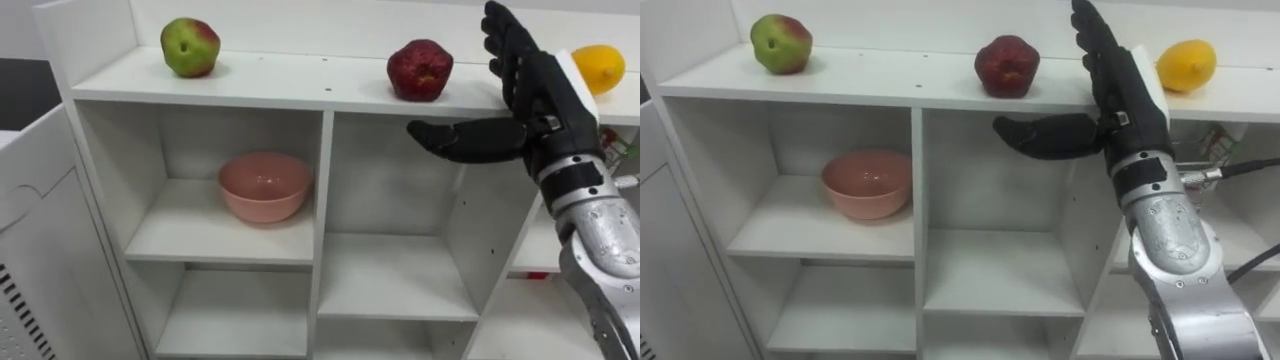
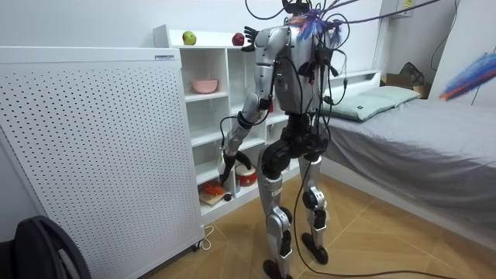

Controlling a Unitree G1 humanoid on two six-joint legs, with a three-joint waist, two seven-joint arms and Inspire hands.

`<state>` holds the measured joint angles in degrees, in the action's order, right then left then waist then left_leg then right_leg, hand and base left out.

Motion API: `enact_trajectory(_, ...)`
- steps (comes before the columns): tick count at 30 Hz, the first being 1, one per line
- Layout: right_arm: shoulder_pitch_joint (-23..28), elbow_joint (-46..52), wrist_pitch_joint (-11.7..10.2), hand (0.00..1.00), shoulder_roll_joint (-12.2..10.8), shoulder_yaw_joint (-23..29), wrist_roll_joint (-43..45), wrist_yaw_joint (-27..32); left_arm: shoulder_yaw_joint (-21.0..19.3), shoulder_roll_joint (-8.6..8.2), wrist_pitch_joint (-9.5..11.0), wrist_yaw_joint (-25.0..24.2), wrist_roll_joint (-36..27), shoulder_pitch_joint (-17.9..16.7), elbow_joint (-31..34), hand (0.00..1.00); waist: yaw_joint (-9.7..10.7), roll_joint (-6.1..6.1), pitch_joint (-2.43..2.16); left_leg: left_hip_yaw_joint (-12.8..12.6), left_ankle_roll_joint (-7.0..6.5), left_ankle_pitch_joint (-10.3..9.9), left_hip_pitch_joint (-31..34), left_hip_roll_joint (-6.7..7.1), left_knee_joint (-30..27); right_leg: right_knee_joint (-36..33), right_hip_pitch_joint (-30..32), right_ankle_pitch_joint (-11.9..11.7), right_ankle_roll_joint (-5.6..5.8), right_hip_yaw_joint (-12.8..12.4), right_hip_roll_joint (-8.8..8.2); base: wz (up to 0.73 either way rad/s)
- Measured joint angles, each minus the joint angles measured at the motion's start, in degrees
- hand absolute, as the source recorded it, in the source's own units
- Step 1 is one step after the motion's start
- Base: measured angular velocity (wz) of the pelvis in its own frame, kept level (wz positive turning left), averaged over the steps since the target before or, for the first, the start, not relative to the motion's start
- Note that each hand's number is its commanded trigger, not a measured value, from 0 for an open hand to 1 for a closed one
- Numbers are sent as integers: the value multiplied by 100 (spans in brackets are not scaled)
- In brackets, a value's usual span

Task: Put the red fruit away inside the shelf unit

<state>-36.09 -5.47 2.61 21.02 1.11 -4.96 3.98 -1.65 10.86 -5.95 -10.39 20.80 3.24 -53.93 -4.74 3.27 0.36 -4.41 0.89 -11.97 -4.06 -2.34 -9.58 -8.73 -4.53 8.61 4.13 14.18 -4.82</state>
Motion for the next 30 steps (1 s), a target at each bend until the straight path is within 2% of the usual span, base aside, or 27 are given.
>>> enact_trajectory(10, -195, -127, 153, 0, 3, -106, -298, -131, 68, 7, -137, -48, -110, 23, -24, 0, -15, 59, 5, -19, 0, 0, 25, 1, -23, 2, -2, 0, 0, 6, 0, 0)
enact_trajectory(15, -341, -79, 325, 0, 3, -250, -76, -234, 91, 6, -225, -178, -106, 95, -22, 0, -20, 57, 0, -22, 0, 0, 140, 1, -119, -12, 71, -1, -1, -2, -2, 2)
enact_trajectory(19, -351, -53, 378, 0, 2, -279, 61, -386, 92, 7, -280, -245, -105, 99, -22, 0, -31, 47, -6, -23, 0, 0, 148, 1, -129, -18, 72, -1, -1, 0, -4, 0)
enact_trajectory(20, -355, -53, 385, 17, 3, -279, 80, -403, 92, 7, -282, -261, -106, 100, -22, 0, -30, 47, -7, -23, 0, 0, 148, 1, -129, -19, 72, -1, -1, 0, -5, 0)
enact_trajectory(21, -365, -53, 399, 63, 2, -282, 97, -431, 94, 7, -283, -271, -106, 102, -22, 0, -29, 47, -7, -23, 0, 0, 149, 1, -129, -21, 72, -1, -1, 0, -5, 0)
enact_trajectory(22, -369, -47, 414, 87, 2, -282, 104, -441, 94, 7, -283, -273, -106, 105, -22, 0, -24, 47, -7, -23, 0, 0, 149, 1, -130, -23, 74, -1, -1, -1, -5, 0)
enact_trajectory(23, -374, -15, 464, 100, 2, -283, 113, -453, 94, 7, -283, -273, -106, 111, -22, 0, -27, 46, -9, -21, 0, 0, 151, 1, -131, -26, 74, -1, -2, 1, -5, 0)
enact_trajectory(26, -375, 73, 501, 100, 1, -378, 212, -465, 94, 18, -296, -284, -104, 124, -22, 0, -11, 38, -27, -5, 0, 0, 166, 1, -140, -24, 74, -1, -1, 15, -5, 1)
enact_trajectory(30, -375, 200, 500, 100, 0, -437, 308, -524, 131, 56, -330, -350, -103, 309, -32, 0, -31, 34, -32, 6, 0, 0, 182, 1, -175, -24, 67, -1, -2, 3, -5, 2)
